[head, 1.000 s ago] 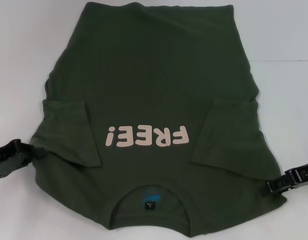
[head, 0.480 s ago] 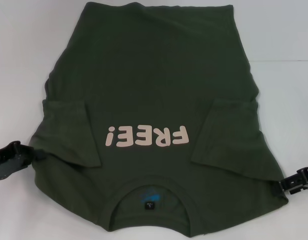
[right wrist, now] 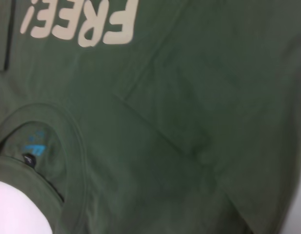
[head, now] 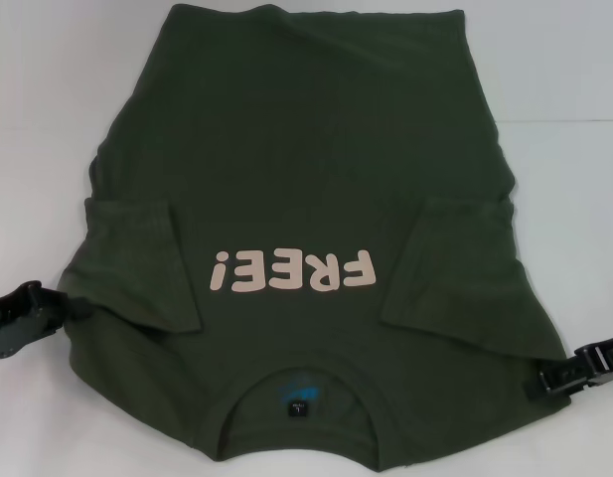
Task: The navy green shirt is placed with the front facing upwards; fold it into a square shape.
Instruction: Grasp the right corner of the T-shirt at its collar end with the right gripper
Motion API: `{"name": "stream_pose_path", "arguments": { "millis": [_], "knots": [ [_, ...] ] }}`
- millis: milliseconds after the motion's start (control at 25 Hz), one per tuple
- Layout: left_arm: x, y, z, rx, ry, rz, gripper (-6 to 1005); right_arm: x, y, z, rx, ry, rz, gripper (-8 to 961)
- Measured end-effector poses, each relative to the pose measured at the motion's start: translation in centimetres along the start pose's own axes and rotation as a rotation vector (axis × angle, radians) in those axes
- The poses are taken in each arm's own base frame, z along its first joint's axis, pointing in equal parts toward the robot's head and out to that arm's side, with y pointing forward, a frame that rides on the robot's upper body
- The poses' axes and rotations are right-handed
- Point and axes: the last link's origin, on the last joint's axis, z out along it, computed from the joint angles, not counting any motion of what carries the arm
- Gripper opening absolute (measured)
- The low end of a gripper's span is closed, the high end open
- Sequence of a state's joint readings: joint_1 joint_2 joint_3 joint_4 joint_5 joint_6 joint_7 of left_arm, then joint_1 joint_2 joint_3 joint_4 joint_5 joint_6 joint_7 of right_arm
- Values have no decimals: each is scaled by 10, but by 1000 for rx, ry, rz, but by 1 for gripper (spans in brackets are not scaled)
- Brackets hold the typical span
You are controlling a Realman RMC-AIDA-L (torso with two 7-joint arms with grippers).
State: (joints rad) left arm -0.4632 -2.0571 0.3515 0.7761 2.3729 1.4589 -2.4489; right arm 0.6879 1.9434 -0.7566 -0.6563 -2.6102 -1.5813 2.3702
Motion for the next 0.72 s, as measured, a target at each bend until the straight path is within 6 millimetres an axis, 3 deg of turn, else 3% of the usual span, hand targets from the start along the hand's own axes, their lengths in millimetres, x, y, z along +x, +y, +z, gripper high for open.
{"name": "stream_pose_path", "arguments": {
  "millis": [360,720],
  "knots": [
    [2,2,0,-10,8,2,32,-10,16,10,-30,0,-41,591],
    [4,2,0,-9,13,5,31,-14,17,9,-35,-20,-25,584]
  ]
}}
